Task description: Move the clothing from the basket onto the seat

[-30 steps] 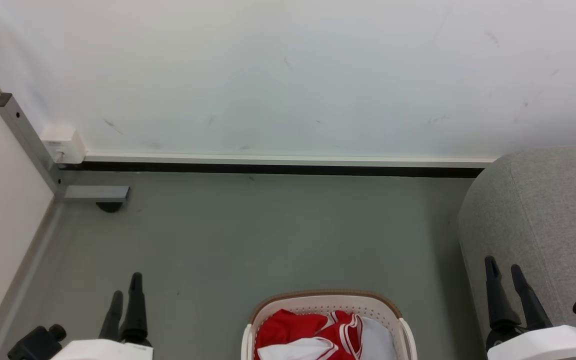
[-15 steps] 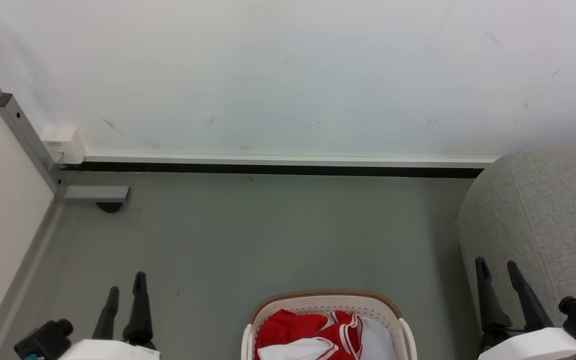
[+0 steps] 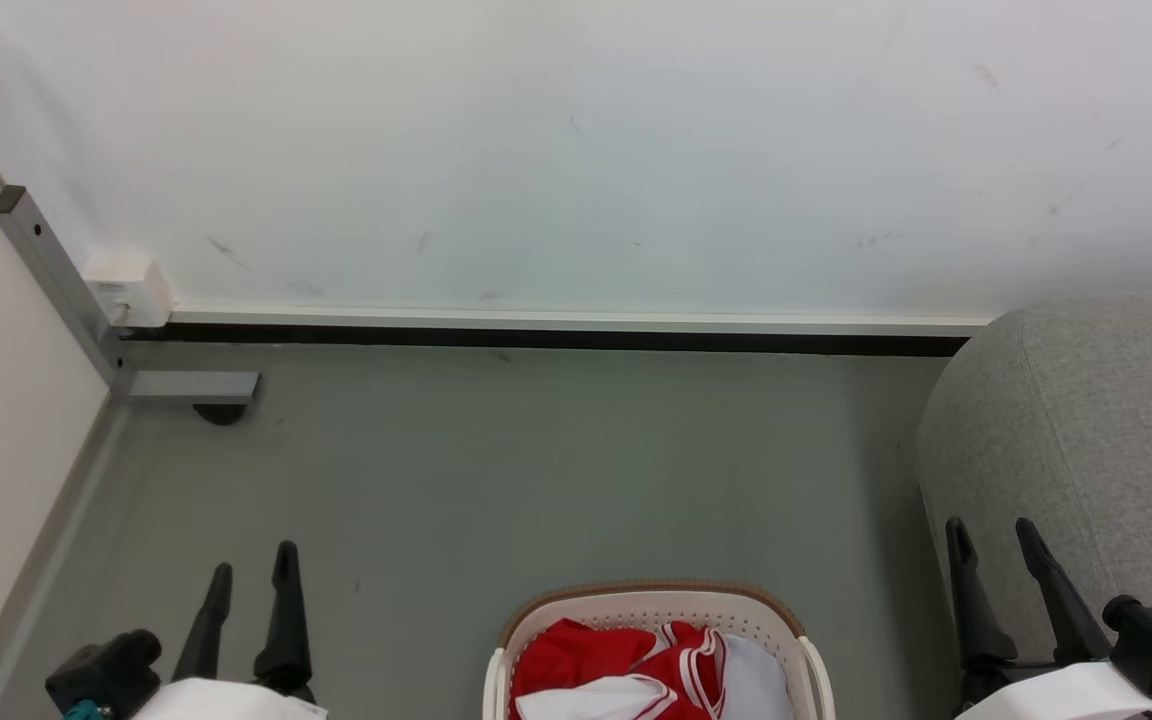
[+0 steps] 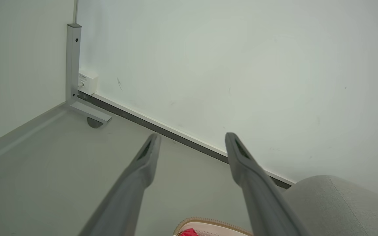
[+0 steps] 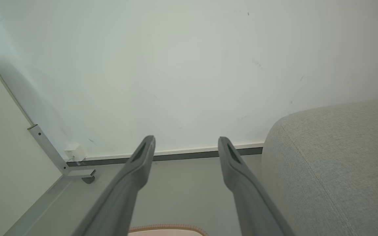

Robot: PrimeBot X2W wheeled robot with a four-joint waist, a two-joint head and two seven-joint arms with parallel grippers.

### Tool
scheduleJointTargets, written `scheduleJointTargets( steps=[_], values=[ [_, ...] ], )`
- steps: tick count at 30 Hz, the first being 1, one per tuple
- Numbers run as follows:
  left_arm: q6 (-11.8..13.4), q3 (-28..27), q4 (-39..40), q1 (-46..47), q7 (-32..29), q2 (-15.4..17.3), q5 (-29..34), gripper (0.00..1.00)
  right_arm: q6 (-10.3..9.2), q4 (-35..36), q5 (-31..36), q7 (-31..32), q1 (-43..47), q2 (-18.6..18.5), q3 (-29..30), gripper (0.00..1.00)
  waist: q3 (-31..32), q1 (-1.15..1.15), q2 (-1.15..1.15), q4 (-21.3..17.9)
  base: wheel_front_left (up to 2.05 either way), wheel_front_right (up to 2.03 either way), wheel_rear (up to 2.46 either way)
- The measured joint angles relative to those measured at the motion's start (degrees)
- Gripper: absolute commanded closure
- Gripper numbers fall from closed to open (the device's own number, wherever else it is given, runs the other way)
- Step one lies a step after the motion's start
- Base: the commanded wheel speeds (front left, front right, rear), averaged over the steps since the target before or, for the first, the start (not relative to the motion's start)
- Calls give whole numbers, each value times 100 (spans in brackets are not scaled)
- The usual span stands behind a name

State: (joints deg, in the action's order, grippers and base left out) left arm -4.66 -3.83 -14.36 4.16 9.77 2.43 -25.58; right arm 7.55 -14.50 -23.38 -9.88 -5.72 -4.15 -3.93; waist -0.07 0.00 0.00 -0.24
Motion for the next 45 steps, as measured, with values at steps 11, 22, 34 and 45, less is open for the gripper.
scheduleJointTargets(
  steps=[11, 22, 34, 45],
  values=[
    [-43, -56, -18, -1, 151, 5, 704, 0, 0, -38, 457, -138, 2, 2, 38, 0, 7, 0, 0, -21, 0, 0, 0],
    [-89, -133, -138, -5, 290, 13, 1225, 0, 0, -129, 817, -279, 9, 14, 97, 0, 41, 0, 0, -42, 0, 0, 0],
    [-118, -167, -260, -7, 413, 20, 1773, 0, 0, -176, 1160, -401, 10, 45, 92, 0, 41, 0, 0, -43, 0, 0, 0],
    [-135, -208, -388, -7, 535, 25, 2157, 0, 0, -253, 1493, -523, 25, 68, 97, 0, 39, 0, 0, -45, 0, 0, 0]
  ],
)
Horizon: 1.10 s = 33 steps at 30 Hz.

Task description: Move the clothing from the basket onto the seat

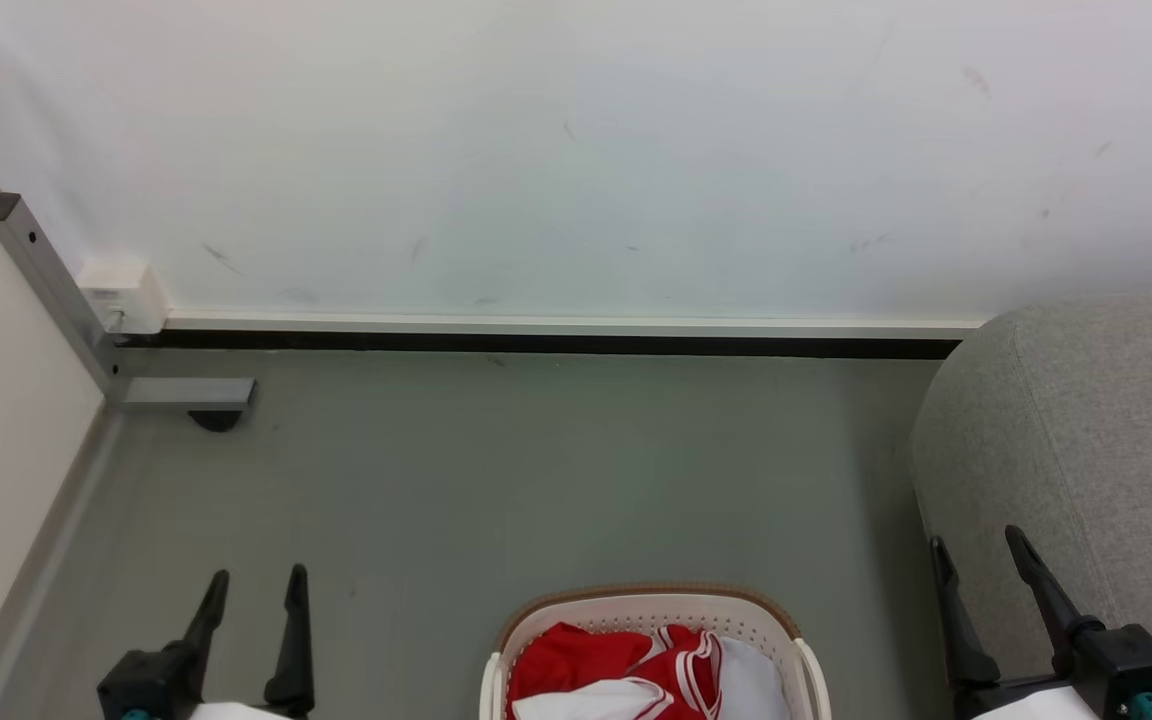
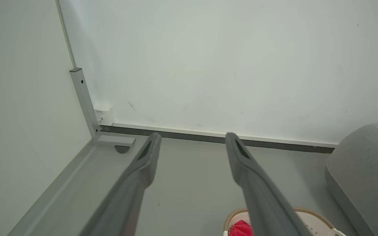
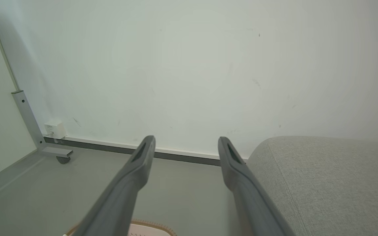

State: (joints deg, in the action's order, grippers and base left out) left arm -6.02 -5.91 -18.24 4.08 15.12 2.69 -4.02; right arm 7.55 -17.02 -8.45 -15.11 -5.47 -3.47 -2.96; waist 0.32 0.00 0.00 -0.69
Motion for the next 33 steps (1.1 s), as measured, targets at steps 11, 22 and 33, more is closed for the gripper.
scheduleJointTargets(
  steps=[11, 22, 33],
  values=[
    [-1, -36, -30, 1, 1, 0, -12, 0, 0, -103, -36, -3, 30, 23, 9, 0, -11, 0, 0, -54, 0, 0, 0],
    [-5, -27, -8, 20, 1, 0, -14, 0, 0, -87, -62, -4, -24, 36, -25, 0, -116, 0, 0, -269, 0, 0, 0],
    [-103, 680, -154, 623, 1, 7, 110, 0, 0, 109, -52, -4, -261, 47, -33, 0, -692, 1, 0, -557, 0, 0, 0]
  ],
)
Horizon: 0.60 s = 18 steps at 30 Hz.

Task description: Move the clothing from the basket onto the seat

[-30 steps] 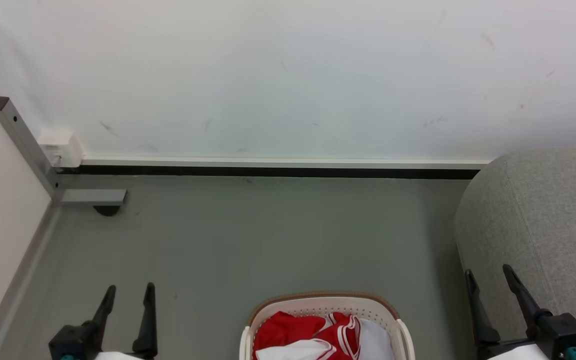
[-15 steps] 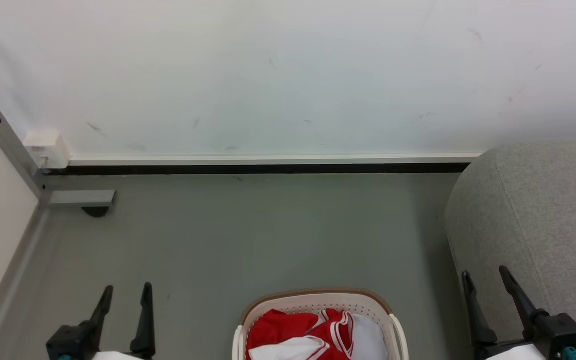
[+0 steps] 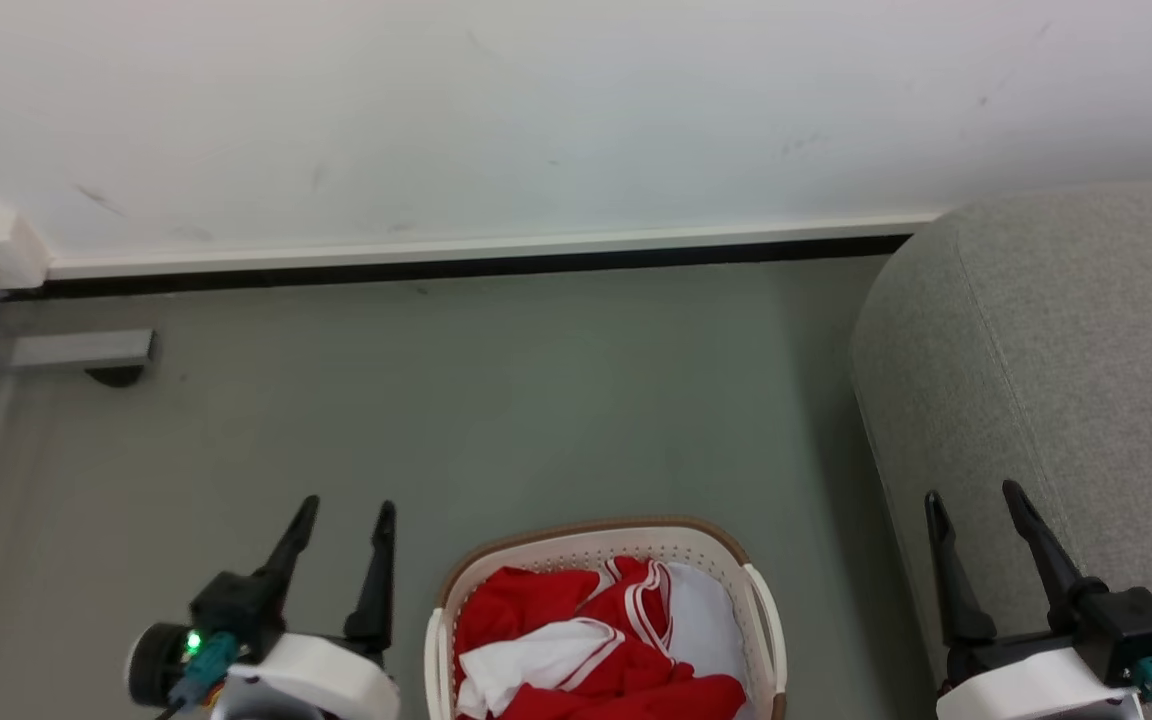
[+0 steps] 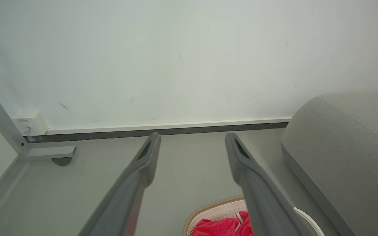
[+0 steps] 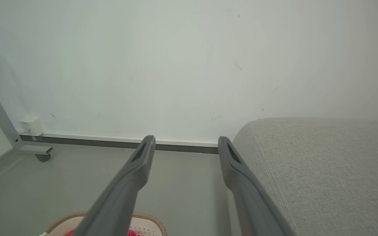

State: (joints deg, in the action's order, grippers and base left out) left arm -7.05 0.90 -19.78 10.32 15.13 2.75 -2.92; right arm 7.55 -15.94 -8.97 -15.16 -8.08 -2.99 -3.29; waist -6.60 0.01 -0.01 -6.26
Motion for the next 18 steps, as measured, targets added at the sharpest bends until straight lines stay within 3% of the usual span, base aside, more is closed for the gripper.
scheduleJointTargets(
  steps=[9, 18],
  values=[
    [-33, 1447, -1100, 1043, -18, 178, 264, 0, 0, 312, -36, -1, -456, 9, -64, 0, -782, 0, 0, -242, 0, 0, 0],
    [-48, 2632, -2256, 2270, -506, 253, 378, 0, 0, 666, -196, -2, -988, 10, -250, 0, -1769, 1, 0, -438, 0, 0, 0]
  ],
)
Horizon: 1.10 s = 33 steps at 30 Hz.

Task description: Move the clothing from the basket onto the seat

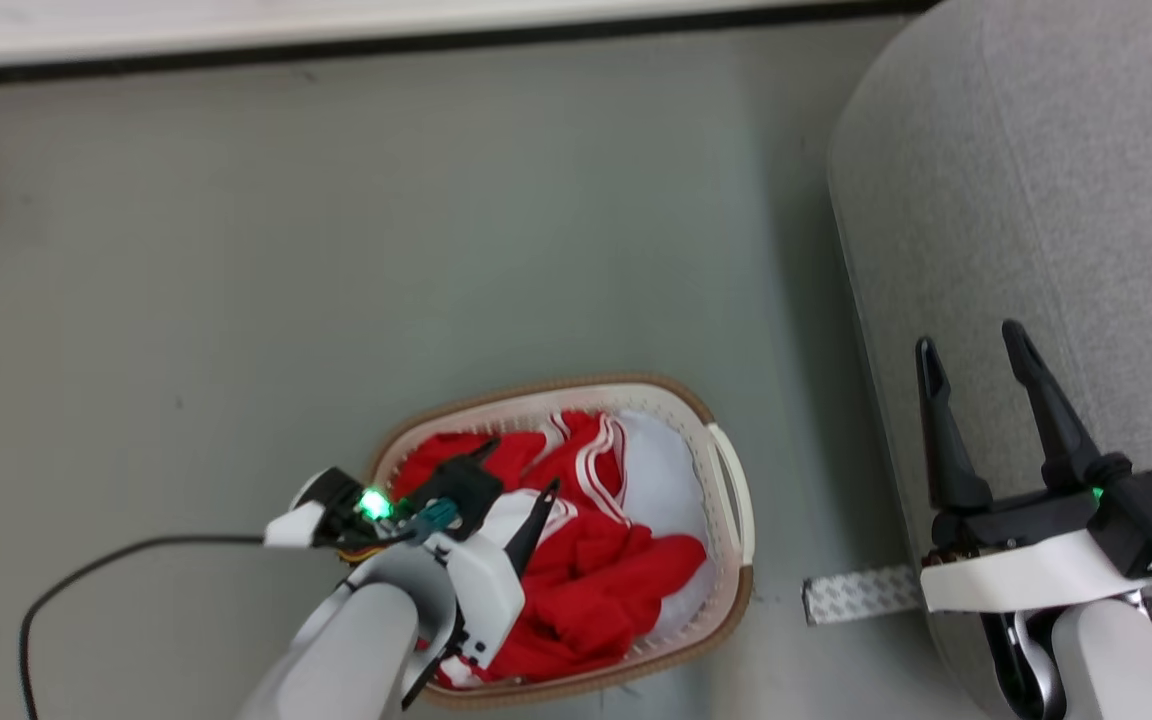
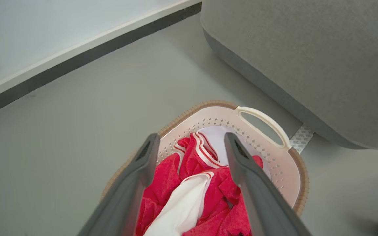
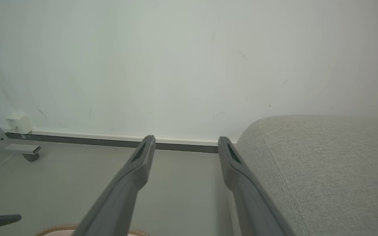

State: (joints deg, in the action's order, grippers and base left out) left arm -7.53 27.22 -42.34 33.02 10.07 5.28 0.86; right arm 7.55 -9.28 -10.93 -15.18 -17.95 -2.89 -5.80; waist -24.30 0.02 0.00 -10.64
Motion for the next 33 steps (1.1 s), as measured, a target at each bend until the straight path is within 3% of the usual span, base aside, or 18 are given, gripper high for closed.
scheduleJointTargets(
  steps=[9, 19, 33],
  values=[
    [0, 644, -1128, 875, -727, -37, 333, 0, 0, 409, -174, 0, -316, -2, -26, 0, -912, -1, 0, -245, 0, 0, 0],
    [199, 836, -1892, 1712, -1461, -89, 530, 0, 0, 757, -297, 1, -464, -3, -110, 0, -1761, -1, 0, -463, 0, 0, 0],
    [383, 1005, -2450, 2527, -1610, 164, 656, 0, 0, 1051, -364, 1, -600, -1, -234, 0, -2635, -1, 0, -663, 0, 0, 0]
  ],
)
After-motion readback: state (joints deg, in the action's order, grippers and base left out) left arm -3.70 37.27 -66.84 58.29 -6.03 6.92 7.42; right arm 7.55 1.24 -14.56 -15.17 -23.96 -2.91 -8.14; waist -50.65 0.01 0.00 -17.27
